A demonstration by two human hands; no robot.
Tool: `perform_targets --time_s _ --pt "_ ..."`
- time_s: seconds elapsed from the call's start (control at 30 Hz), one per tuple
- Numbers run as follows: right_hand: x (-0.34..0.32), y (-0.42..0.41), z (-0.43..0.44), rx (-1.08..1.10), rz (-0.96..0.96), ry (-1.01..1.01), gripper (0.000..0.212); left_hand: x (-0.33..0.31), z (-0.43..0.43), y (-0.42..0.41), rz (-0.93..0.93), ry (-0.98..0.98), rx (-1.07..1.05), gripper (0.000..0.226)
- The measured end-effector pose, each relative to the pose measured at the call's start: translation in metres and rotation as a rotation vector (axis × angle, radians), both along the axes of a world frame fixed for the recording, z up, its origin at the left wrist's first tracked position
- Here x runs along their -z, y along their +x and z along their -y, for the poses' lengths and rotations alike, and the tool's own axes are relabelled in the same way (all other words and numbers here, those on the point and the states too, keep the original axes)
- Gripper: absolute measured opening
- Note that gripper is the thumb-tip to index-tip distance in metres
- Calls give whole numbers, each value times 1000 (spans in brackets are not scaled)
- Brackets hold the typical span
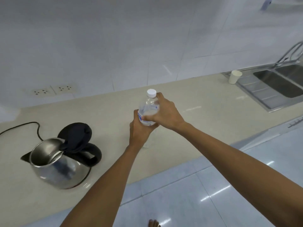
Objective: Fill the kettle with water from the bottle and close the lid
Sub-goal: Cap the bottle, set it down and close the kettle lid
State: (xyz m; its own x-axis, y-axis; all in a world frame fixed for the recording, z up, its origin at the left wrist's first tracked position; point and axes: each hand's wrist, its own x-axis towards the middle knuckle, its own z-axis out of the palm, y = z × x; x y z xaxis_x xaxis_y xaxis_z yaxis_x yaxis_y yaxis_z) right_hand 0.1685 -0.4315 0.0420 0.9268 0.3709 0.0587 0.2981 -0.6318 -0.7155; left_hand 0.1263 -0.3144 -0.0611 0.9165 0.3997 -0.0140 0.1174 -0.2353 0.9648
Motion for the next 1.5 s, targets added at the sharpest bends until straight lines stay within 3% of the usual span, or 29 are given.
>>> perform_targets --time_s 0.47,0.97,1.17,1.33,1.5 --pt "23 83 5 -31 48 -35 82 15 4 78 6 15 3 73" --pt "46 83 17 -61 32 -18 88 35 20 79 -25 -9 -54 89" --pt "49 81 18 -45 4 31 86 26 19 75 -70 8 -44 77" --pt "46 73 19 -13 -54 35 96 17 13 69 -222 79 13 70" --pt "42 50 29 36 -75 -104 97 15 -5 31 -404 305 123 100"
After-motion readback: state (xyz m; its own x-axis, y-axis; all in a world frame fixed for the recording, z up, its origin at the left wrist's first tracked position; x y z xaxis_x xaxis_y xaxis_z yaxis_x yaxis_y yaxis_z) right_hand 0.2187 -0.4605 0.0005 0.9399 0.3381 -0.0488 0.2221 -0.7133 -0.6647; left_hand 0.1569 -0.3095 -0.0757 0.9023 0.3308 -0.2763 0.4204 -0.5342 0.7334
